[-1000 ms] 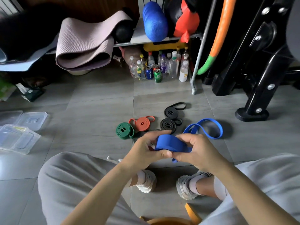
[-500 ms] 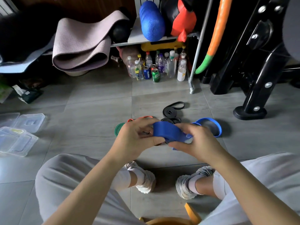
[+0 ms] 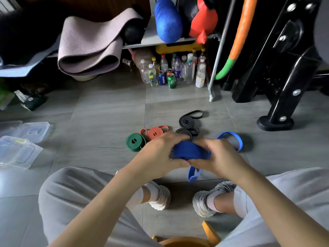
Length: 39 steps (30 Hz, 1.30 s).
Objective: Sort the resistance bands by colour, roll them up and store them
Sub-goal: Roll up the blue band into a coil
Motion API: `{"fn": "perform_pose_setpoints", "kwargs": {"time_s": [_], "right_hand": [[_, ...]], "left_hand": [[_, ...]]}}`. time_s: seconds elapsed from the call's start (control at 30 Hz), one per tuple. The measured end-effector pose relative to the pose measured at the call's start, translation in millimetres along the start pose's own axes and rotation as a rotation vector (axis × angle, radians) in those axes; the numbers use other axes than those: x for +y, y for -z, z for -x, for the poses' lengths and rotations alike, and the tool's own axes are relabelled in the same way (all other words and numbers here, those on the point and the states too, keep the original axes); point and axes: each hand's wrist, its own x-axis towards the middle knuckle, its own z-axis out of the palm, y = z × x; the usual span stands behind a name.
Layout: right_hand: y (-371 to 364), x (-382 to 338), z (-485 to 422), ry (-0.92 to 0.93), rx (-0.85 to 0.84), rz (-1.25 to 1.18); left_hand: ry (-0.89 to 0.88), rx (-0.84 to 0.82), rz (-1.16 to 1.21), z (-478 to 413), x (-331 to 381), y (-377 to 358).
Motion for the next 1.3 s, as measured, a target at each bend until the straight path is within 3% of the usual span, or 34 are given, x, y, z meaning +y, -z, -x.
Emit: {"fn": "perform_pose_setpoints", "kwargs": {"time_s": [0.03,0.1,0.23,0.33,0.53,0.7,0.97,1.1,1.13,1.23,1.3], "right_hand": [[-1,-3,0,0.009,-0.005,0.037],[0,-8,0,0.003,0.016,0.036],[8,-4,0,-0.043,-0.006,-0.045],[11,3,1,-0.036,0.037,-0.113],[9,-10,3,0.040,0.084,-0.453],[9,-8,6,0.027,0.023,-0.452],[5,1,3,-0.023,0.033,-0.313],[10,-1,0,-0.036,-0.034,-0.227],[10,-4,0,-0.022,-0.054,-0.143],[7,-14,-1,0.035,-0.076,-0.011],[5,-13,1,0.041,-0.066,-0.073]], "left_hand": [[-0.018,-0.040,-0.119,-2,4,3],[-0.001,-0.063,-0.105,-5,6,8],[0.067,0.048,0.389,-4,-3,13],[0.086,0.148,0.623,-1,-9,7],[0.128,0.137,1.335,3,1,-16],[0.167,0.081,1.477,7,1,-24],[0.305,0.053,1.279,9,-3,-23],[0.096,0.007,0.275,5,-2,0],[0.070,-0.015,0.135,4,4,6],[0.054,-0.111,-0.065,-3,15,16],[0.088,-0.105,0.012,-4,13,19]]}}
